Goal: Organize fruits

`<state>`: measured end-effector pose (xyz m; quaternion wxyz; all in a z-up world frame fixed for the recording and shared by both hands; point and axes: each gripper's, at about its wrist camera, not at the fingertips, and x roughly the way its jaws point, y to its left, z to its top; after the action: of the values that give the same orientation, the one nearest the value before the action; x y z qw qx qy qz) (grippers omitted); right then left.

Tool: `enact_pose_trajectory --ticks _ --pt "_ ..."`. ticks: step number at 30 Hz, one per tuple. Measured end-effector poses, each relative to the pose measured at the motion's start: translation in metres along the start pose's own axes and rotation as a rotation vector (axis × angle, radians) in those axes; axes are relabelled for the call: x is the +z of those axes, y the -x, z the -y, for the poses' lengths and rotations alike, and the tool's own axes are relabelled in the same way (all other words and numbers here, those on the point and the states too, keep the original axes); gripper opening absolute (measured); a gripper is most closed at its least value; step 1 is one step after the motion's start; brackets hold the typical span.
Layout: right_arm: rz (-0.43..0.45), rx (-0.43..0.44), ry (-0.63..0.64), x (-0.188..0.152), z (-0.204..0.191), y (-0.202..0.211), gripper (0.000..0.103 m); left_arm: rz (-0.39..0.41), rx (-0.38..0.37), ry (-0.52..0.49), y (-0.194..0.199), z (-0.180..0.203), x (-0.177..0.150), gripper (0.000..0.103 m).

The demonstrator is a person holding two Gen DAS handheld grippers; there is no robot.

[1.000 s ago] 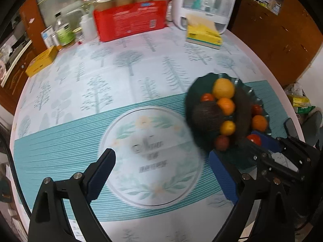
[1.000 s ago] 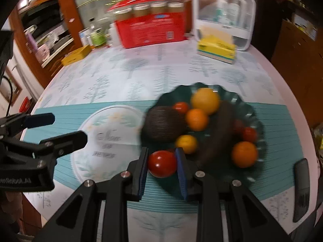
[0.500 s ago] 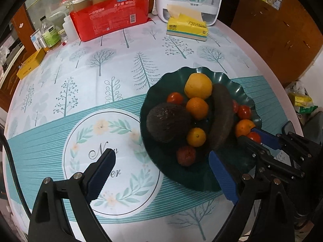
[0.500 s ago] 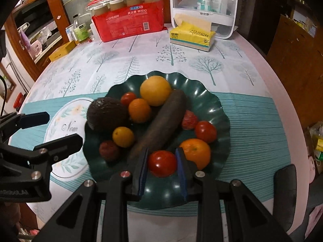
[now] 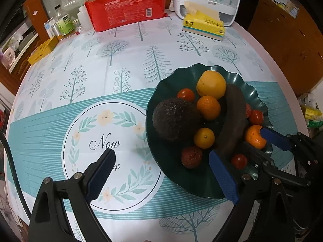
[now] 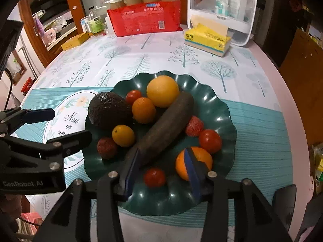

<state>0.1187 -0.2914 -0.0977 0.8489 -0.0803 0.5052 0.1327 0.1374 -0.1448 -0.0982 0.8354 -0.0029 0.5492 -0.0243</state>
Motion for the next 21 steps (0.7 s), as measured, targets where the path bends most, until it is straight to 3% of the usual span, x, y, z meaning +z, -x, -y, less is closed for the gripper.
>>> enact_pose_trajectory --ticks 21 --pt "0.003 0.015 -0.049 0.007 0.003 0.007 0.046 0.000 0.034 0.026 0.012 -0.014 -0.013 0.093"
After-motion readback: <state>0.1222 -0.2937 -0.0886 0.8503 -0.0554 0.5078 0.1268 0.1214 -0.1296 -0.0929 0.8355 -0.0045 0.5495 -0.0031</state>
